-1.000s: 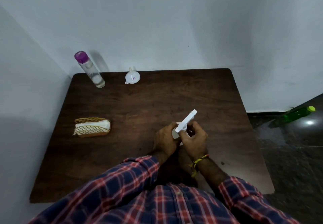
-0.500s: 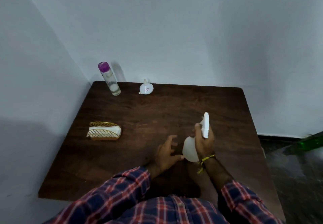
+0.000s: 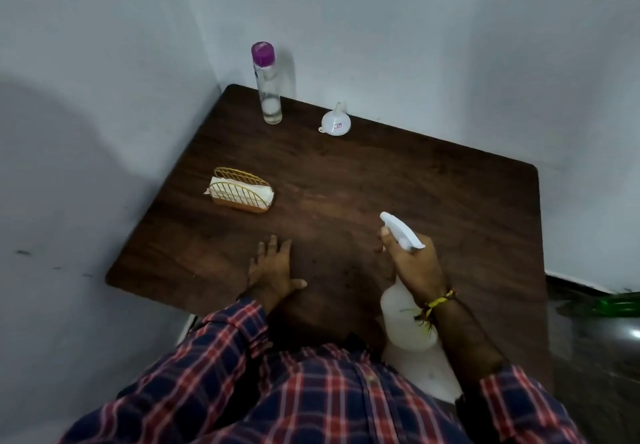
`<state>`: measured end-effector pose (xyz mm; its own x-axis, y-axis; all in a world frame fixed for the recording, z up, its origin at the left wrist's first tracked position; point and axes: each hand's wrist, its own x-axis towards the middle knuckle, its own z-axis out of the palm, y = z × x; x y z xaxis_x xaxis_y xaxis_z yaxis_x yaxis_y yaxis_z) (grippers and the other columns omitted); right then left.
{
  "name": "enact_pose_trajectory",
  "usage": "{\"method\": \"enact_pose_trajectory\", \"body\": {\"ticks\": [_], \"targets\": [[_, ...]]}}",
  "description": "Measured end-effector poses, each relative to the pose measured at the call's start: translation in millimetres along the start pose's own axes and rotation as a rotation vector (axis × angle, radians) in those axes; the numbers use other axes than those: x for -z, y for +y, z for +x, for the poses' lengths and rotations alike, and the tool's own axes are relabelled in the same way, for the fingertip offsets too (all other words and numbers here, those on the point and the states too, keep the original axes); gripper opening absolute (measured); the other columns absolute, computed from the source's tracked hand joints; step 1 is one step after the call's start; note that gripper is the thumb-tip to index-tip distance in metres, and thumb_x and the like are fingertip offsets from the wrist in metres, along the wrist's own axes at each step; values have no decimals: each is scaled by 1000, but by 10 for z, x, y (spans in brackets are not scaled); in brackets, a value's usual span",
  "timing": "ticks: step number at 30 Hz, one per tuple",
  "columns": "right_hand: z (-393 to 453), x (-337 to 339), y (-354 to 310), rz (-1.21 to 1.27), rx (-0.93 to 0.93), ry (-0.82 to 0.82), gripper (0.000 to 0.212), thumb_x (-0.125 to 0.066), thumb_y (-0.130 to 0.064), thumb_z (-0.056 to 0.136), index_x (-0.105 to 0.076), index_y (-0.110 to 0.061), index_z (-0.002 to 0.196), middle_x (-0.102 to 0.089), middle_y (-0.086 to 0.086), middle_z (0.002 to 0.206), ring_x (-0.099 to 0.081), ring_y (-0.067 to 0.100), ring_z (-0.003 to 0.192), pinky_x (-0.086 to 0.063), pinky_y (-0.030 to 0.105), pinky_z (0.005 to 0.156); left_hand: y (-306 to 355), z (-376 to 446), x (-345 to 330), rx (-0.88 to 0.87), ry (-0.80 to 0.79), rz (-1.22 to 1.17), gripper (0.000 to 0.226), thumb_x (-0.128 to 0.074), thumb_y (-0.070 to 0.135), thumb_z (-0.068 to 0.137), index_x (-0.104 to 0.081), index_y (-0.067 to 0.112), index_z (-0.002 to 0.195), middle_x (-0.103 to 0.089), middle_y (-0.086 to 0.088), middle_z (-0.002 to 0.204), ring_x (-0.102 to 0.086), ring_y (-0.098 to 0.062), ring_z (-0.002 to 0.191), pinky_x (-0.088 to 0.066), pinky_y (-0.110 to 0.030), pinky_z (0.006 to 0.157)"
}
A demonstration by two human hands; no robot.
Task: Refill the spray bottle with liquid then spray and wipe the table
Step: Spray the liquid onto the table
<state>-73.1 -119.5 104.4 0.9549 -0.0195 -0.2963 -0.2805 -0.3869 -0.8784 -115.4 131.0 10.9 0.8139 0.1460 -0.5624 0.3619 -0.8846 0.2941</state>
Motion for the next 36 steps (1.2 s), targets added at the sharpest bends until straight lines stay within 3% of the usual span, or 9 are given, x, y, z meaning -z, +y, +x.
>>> {"method": "enact_pose_trajectory", "body": {"ticks": [4,9,13,17,21,24,27,31,36], "targets": [[-3,-149,-182,-152,-13,-31,37,-67,-47,91,-73,-14,75,-66,7,53,-64,21,47,-55,34,55,-192,62,2,-24,-120,97,138,-83,57,62,18,34,153,26,-1,161,19,-33,149,-1,-65,115],[164,-358,-288,-290,-31,52,37,-71,-46,87,-75,-10,79,-72,5,66,-67,16,59,-53,28,61,-155,150,71,2,-174,46,142,-89,47,59,16,34,153,25,0,162,20,-34,148,0,-68,114],[227,-392,-291,-279,-131,75,41,-73,-45,85,-73,-5,77,-71,13,61,-67,24,50,-58,29,54,-169,153,72,14,-192,48,143,-90,46,58,16,34,153,25,0,161,20,-34,148,-1,-69,114],[195,-375,-257,-422,-114,-24,34,-71,-50,84,-76,-17,89,-76,7,77,-73,31,75,-60,43,77,-105,170,134,41,-245,72,142,-90,43,60,17,33,153,26,-1,161,21,-35,148,-3,-71,113],[55,-338,-166,-545,-109,-176,43,-67,-63,79,-75,-26,99,-74,3,75,-68,22,57,-62,40,68,-62,174,170,66,-262,87,143,-91,43,59,17,32,153,26,-1,161,21,-36,147,-5,-72,113],[-90,-351,-29,-664,-154,-232,68,-60,-78,67,-74,-21,101,-74,11,86,-70,33,70,-61,43,71,-28,145,202,78,-278,88,141,-90,41,61,16,32,153,27,-1,161,22,-35,147,-4,-71,113],[-205,-345,116,-660,-173,-188,83,-51,-85,55,-72,-15,94,-71,15,79,-71,37,71,-61,45,66,-2,132,204,84,-267,95,141,-90,42,61,16,33,153,26,-1,161,21,-35,148,-5,-71,113],[-243,-191,36,-714,-109,-158,49,-57,-68,83,-70,-37,118,-72,10,77,-72,34,72,-60,43,73,42,112,168,98,-240,116,139,-89,42,62,16,29,153,24,-5,161,17,-39,148,-11,-70,113],[-108,176,-50,-531,-172,161,49,-60,-65,82,-75,-23,102,-68,5,64,-71,27,64,-61,38,71,187,94,73,89,-165,185,136,-88,34,67,13,15,154,18,-13,163,10,-40,149,-17,-63,116]]}}
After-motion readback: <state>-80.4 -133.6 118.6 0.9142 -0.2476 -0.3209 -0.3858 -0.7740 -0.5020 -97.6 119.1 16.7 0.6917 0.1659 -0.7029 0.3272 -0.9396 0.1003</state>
